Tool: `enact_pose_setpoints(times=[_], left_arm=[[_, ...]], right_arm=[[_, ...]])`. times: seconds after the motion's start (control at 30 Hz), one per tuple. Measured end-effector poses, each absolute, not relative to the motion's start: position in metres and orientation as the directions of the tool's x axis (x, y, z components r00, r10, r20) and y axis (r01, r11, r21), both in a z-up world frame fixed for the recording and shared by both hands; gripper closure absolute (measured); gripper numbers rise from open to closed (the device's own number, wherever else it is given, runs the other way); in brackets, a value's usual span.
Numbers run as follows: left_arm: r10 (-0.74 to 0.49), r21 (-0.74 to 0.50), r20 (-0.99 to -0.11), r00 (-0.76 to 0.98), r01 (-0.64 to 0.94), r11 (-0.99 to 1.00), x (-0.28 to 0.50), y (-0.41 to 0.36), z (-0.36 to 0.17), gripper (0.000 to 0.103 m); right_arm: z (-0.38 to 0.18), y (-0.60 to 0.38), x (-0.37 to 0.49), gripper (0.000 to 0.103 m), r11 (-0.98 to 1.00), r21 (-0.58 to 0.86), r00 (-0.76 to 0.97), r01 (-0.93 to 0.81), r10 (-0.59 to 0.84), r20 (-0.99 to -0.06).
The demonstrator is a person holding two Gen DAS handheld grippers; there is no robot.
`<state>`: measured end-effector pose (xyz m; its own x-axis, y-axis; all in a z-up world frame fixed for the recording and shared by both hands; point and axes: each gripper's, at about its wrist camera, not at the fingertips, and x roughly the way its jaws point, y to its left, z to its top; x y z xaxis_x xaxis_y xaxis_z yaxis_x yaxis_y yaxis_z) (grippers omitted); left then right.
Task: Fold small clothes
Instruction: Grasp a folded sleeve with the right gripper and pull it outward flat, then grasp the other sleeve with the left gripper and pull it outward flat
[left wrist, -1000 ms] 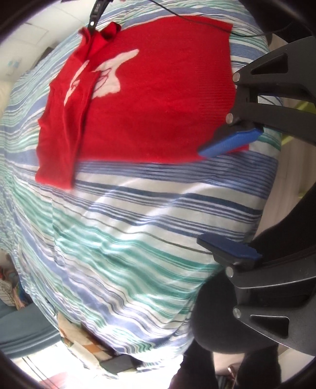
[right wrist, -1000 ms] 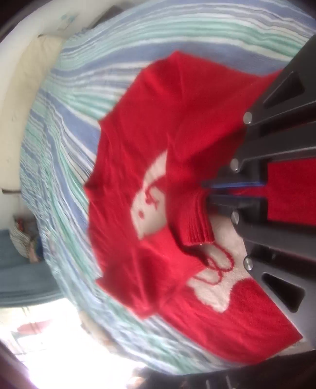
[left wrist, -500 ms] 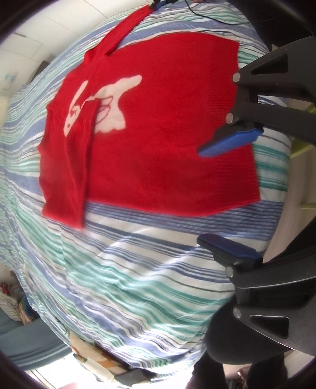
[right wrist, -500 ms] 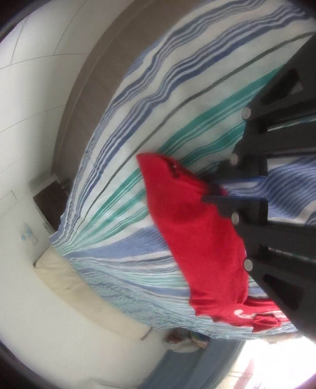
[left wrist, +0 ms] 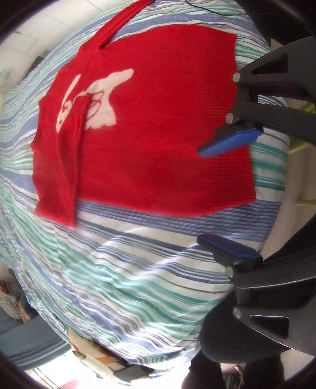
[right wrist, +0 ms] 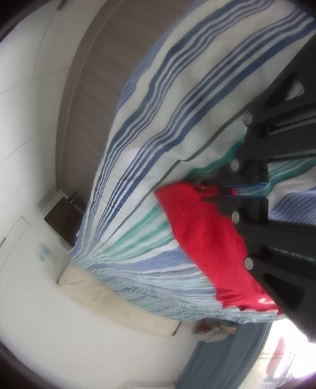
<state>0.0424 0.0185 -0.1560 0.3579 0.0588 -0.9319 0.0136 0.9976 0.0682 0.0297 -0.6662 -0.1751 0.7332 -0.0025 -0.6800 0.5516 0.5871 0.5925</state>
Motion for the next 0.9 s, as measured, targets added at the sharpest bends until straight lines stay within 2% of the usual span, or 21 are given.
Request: enact_pose_setpoints(times=[0.1,0.2,0.3,0.37,0.4,0.43,0.47,0.53,0.57,0.67,0.77,0.87,0.9], left_arm=[[0.085,0.100,-0.933,0.349,0.023,0.995,0.042,0.019,-0.160,0.035],[0.108,0.127,-0.924,0.367,0.029,0.991,0.042,0.023,-0.155,0.035],[0.105,0.134,-0.910,0.401,0.044,0.990,0.047,0.031,-0.143,0.030],[0.080,0.121,-0.889,0.451,0.063,0.991,0.055,0.036,-0.127,0.026],[0.060,0.109,-0.874,0.482,0.073,0.991,0.062,0.038,-0.117,0.024],[0.043,0.099,-0.856,0.515,0.082,0.992,0.070,0.039,-0.106,0.021],[0.026,0.091,-0.835,0.549,0.091,0.992,0.079,0.036,-0.094,0.019],[-0.037,0.068,-0.789,0.614,0.146,0.987,0.098,0.023,-0.075,0.016],[-0.088,0.059,-0.771,0.631,0.208,0.976,0.107,0.012,-0.070,0.010],[-0.217,0.098,-0.804,0.554,0.483,0.870,0.143,-0.045,-0.091,0.007],[-0.154,0.247,-0.843,0.516,0.624,0.742,0.174,-0.094,-0.138,0.012],[-0.091,0.283,-0.882,0.463,0.674,0.683,0.204,-0.118,-0.172,0.021],[-0.076,0.293,-0.885,0.459,0.678,0.674,0.211,-0.125,-0.179,0.021]], right_arm=[[-0.186,-0.668,0.030,0.101,0.630,0.497,0.675,0.597,-0.060,-0.735],[-0.186,-0.665,0.032,0.101,0.665,0.445,0.658,0.600,-0.094,-0.747],[-0.182,-0.661,0.034,0.099,0.683,0.427,0.651,0.593,-0.094,-0.753],[-0.175,-0.661,0.031,0.077,0.692,0.419,0.647,0.588,-0.092,-0.757],[-0.169,-0.659,0.025,0.070,0.694,0.402,0.640,0.597,-0.111,-0.760],[-0.162,-0.658,0.018,0.058,0.693,0.381,0.632,0.612,-0.140,-0.762],[-0.153,-0.656,0.009,0.050,0.686,0.349,0.619,0.638,-0.188,-0.762],[-0.133,-0.647,-0.010,0.046,0.680,0.292,0.600,0.673,-0.271,-0.753],[-0.124,-0.640,-0.019,0.046,0.686,0.285,0.606,0.669,-0.283,-0.743],[-0.103,-0.605,-0.041,0.042,0.733,0.316,0.671,0.602,-0.249,-0.699],[-0.100,-0.553,-0.052,0.038,0.781,0.358,0.721,0.511,-0.163,-0.673],[-0.113,-0.502,-0.055,0.038,0.809,0.396,0.735,0.436,-0.065,-0.675],[-0.118,-0.487,-0.055,0.038,0.815,0.405,0.736,0.415,-0.040,-0.676]])
